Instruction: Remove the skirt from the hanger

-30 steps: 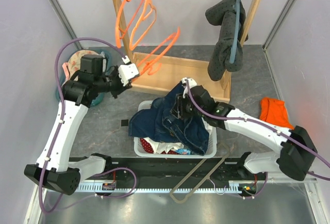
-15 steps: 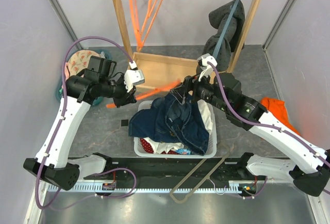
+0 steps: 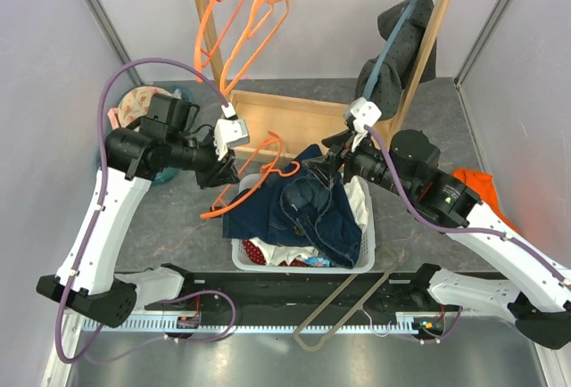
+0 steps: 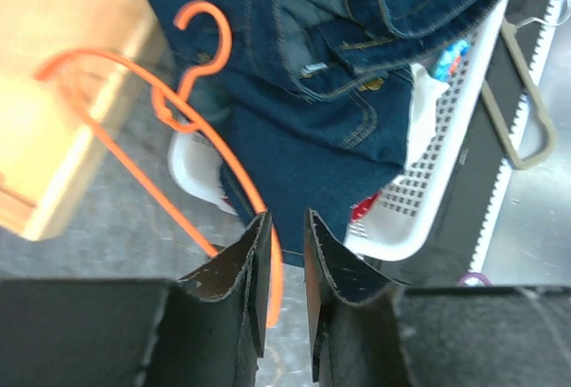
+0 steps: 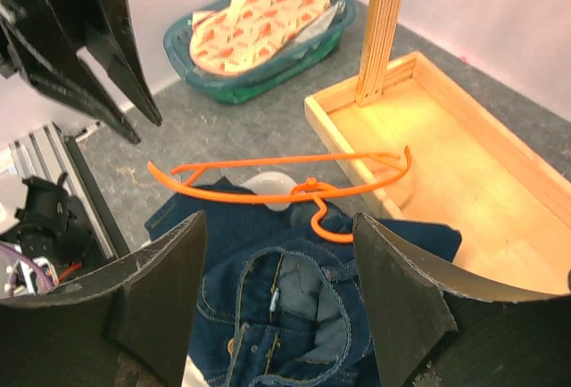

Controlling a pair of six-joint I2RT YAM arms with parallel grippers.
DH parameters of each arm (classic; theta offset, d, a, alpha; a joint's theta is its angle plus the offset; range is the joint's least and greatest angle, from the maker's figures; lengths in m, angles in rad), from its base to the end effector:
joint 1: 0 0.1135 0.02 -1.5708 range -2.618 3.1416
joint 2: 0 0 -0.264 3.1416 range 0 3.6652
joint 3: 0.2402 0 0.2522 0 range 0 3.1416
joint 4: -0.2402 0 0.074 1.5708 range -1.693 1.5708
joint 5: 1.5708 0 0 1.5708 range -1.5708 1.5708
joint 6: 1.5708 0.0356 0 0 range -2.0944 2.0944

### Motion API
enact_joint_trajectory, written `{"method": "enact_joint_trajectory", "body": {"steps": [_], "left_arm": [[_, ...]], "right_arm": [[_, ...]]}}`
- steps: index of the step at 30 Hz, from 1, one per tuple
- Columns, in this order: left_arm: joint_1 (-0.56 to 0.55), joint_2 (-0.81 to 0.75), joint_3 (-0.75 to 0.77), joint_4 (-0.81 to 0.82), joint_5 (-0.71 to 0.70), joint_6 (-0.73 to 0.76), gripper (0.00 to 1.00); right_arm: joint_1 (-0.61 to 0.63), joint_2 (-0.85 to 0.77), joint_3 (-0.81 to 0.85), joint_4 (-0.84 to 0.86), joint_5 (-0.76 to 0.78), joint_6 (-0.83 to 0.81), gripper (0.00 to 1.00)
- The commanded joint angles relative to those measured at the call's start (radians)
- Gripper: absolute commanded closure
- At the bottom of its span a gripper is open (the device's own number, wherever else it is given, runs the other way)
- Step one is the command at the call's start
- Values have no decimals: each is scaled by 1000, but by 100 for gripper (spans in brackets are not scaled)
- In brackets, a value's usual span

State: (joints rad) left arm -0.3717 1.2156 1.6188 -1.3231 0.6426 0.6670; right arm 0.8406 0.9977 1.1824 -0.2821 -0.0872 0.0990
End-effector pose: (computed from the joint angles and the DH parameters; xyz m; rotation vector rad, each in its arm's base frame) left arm 0.1712 -0.0896 0.4308 1.3868 1.8972 -0.6529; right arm 0.1415 0.1627 0.4286 -0.6894 1.5848 0.7763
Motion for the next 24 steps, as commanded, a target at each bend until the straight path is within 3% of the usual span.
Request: {"method": "enact_joint_trajectory", "body": {"steps": [1, 3, 4, 6, 11, 18, 24], "left_arm": [[-32, -37, -173, 31, -4, -75, 58], [-111, -71, -322, 178, -181, -125, 44], [-146, -109, -370, 223, -248, -141, 27], [-243, -132, -457, 322, -387, -156, 3], [-303, -113, -427, 404, -461, -210, 0], [-323, -70, -383, 608, -688, -279, 0], [-395, -21, -456, 697, -799, -303, 0]], "right_arm": [[2, 28, 8, -32, -16, -19, 27], [2, 48, -13, -16, 12, 28, 27], [3, 51, -32, 12, 14, 40, 26], [3, 61, -52, 43, 17, 73, 26], [3, 61, -105, 80, 3, 105, 27], [3, 36, -158, 86, 6, 131, 27], [3, 36, -181, 96, 20, 156, 27]]}}
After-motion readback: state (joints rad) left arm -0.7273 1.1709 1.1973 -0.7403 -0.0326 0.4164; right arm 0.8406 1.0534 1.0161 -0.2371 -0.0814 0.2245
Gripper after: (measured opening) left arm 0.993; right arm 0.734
